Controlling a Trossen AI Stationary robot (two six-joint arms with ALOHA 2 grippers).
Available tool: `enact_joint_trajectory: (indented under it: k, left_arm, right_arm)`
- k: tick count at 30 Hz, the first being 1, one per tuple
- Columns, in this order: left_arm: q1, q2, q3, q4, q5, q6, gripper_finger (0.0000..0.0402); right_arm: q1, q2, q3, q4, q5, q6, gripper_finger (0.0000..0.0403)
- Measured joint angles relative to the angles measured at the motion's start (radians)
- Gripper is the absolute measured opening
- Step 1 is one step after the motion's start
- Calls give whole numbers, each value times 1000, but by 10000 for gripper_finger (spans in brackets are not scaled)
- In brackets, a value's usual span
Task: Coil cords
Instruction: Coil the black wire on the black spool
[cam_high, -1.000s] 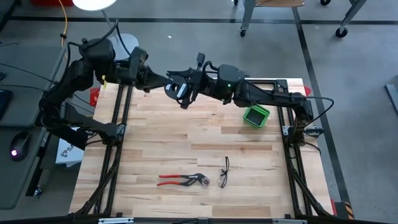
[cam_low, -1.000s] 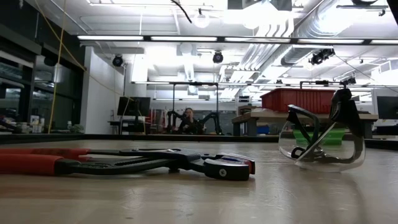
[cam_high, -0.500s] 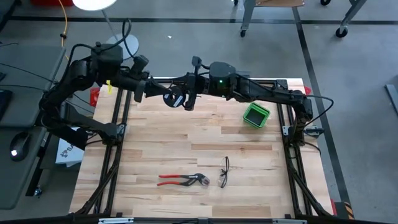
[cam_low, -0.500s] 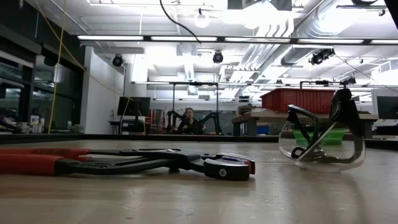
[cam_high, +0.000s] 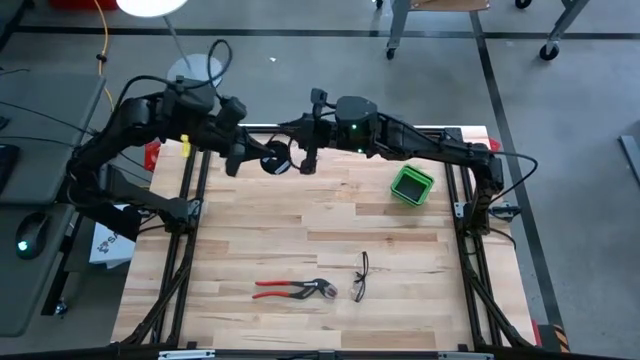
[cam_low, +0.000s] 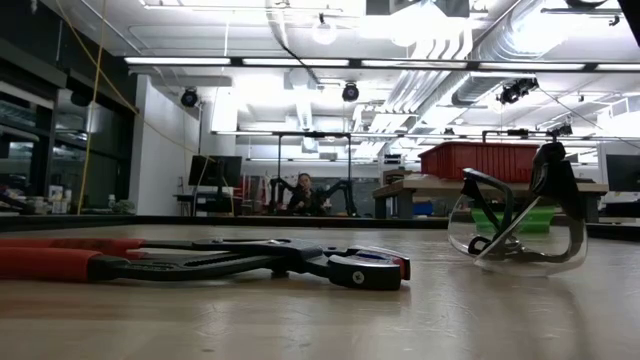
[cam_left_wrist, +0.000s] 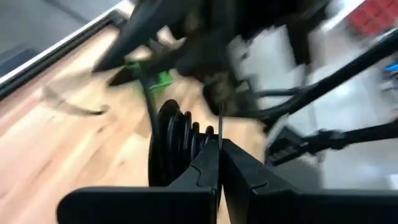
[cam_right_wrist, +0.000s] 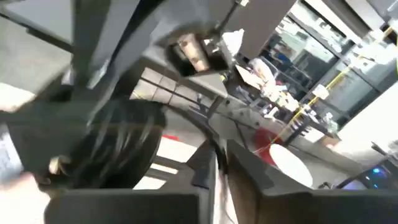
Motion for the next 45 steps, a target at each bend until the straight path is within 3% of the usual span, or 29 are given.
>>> enact_joint_trajectory:
  k: [9, 17, 31, 40, 45]
  left_arm:
    - [-3, 30, 0, 9, -116, 143, 0]
    - [-23, 25, 2, -3, -407, 292, 0]
    - [-135, 25, 2, 40, -724, 600, 0]
    - [-200, 25, 2, 37, -891, 776, 0]
    - [-215, 21, 3, 36, -889, 742, 0]
  right_arm:
    - [-34, -4, 1, -37, 10, 7, 74]
    - [-52, -2, 1, -58, 7, 49, 75]
    - [-65, -1, 0, -92, 14, 124, 75]
    - [-64, 0, -1, -99, 32, 129, 75]
    - [-64, -1, -1, -106, 35, 122, 66]
